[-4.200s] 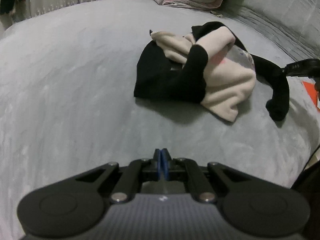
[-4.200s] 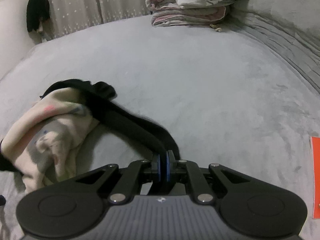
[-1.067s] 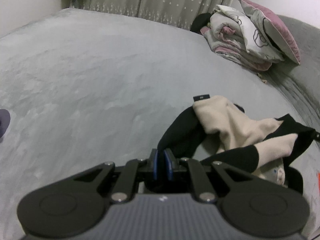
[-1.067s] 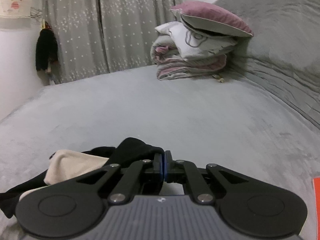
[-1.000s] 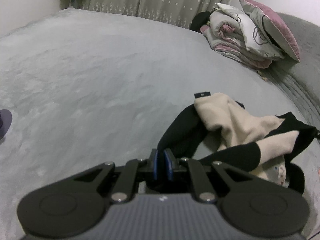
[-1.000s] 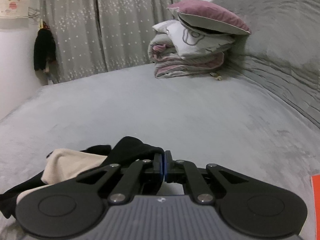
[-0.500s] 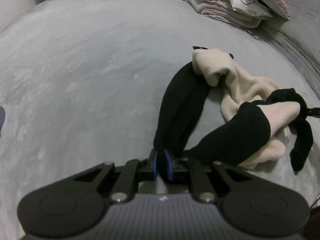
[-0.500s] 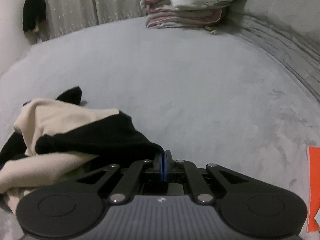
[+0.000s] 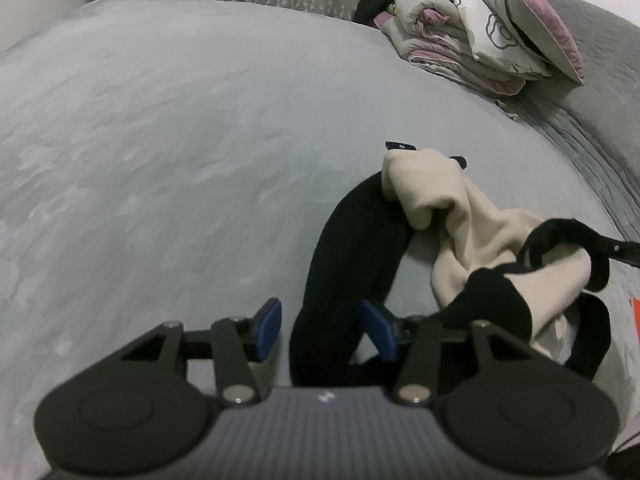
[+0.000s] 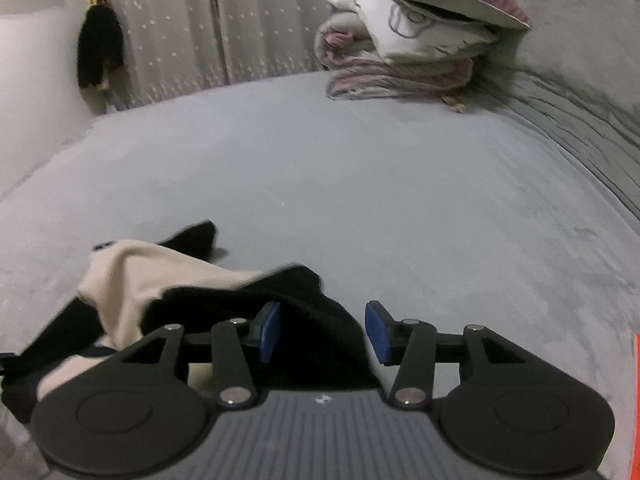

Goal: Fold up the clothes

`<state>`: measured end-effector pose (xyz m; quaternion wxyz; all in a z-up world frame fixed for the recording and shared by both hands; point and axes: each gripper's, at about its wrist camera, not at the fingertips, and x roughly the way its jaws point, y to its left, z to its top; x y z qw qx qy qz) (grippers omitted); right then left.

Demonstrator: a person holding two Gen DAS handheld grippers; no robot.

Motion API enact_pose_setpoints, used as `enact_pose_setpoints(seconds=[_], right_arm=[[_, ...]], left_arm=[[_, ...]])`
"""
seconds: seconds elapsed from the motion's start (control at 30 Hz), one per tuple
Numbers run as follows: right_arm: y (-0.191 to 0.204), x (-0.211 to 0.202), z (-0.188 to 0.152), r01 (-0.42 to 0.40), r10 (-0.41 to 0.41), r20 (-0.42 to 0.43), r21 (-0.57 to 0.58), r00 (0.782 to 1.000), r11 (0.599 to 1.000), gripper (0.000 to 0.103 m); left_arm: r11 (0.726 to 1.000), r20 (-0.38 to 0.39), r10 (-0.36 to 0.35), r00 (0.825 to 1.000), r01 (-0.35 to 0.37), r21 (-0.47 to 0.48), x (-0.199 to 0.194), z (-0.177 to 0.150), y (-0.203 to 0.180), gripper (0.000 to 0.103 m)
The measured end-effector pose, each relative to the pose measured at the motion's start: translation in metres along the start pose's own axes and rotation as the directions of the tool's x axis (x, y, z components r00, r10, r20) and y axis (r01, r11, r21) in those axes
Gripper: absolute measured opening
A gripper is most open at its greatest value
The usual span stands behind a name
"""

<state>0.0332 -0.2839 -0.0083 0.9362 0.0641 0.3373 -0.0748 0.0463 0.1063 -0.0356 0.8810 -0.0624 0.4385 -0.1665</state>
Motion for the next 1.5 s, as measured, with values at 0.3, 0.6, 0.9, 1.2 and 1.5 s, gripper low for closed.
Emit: enact_pose_setpoints(seconds=[0.3, 0.6, 0.9, 1.2, 1.5], right_arm=[[0.026, 0.019, 0.004, -0.008, 0.007, -0.023, -0.056, 1.0, 0.998, 0.052], [0.039, 0.026, 0.007, -0.02, 0.019, -0.011, -0.059, 1.0, 0.998, 0.052], [0.039, 0.024, 0.008, -0.022, 0.022, -0.004, -0.069, 1.0, 0.997, 0.052], [0.03, 0.014, 0.005, -0.029, 0.029, 0.005, -0.056, 1.0, 0.998, 0.052], [0.011, 0.005, 0.001, -0.018, 0.018, 0.004, -0.039, 1.0, 0.999, 0.052]], left_arm=[[1.0, 0.004, 0.021, 1.0, -0.021, -0.014, 0.032, 0.018, -0.013, 0.04], [0.992, 0.073, 0.116, 0.991, -0.111, -0.064, 0.035, 0.021, -0.021, 0.008], [0.966, 0.175, 0.248, 0.953, -0.229, -0.121, -0.015, 0.013, -0.004, 0.008], [0.947, 0.123, 0.308, 0.943, -0.291, -0.137, -0.041, -0.002, 0.033, 0.008], [0.946, -0.017, 0.313, 0.949, -0.314, -0.076, -0.033, -0.025, 0.047, 0.013]])
